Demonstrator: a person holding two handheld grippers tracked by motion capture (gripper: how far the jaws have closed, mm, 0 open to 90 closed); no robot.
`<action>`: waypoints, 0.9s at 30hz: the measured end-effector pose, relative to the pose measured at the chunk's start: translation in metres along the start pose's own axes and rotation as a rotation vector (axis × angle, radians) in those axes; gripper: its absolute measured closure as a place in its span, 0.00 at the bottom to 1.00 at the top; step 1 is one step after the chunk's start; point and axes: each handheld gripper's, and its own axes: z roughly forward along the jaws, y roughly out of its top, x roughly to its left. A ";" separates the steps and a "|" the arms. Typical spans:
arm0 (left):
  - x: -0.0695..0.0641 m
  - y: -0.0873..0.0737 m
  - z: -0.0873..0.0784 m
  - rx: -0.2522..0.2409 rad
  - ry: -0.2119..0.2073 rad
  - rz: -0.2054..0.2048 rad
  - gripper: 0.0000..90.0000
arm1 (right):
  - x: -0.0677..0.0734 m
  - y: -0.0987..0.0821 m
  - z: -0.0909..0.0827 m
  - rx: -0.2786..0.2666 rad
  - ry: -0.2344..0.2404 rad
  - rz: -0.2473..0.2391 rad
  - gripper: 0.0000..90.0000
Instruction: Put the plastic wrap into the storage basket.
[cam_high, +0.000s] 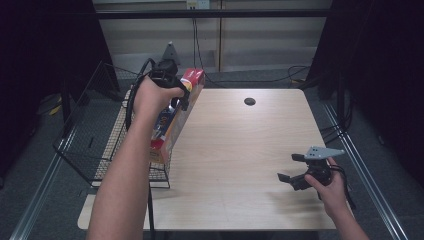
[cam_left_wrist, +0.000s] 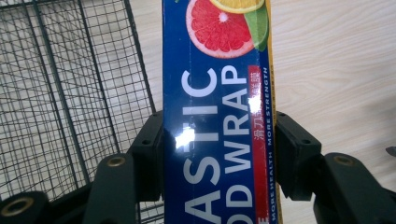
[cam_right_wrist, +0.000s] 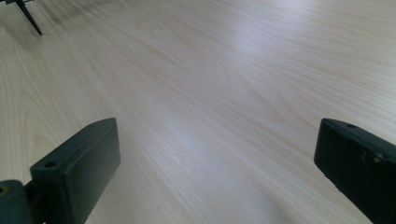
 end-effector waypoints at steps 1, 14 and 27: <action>0.000 0.000 0.000 0.000 0.000 0.000 0.50 | 0.000 0.000 0.000 0.001 0.001 0.002 0.00; 0.019 -0.004 -0.015 -0.020 0.009 -0.038 0.50 | 0.000 0.000 0.001 0.000 0.001 0.003 0.00; 0.040 -0.009 -0.024 -0.029 0.041 -0.087 0.50 | 0.001 0.000 0.001 -0.001 0.002 0.003 0.00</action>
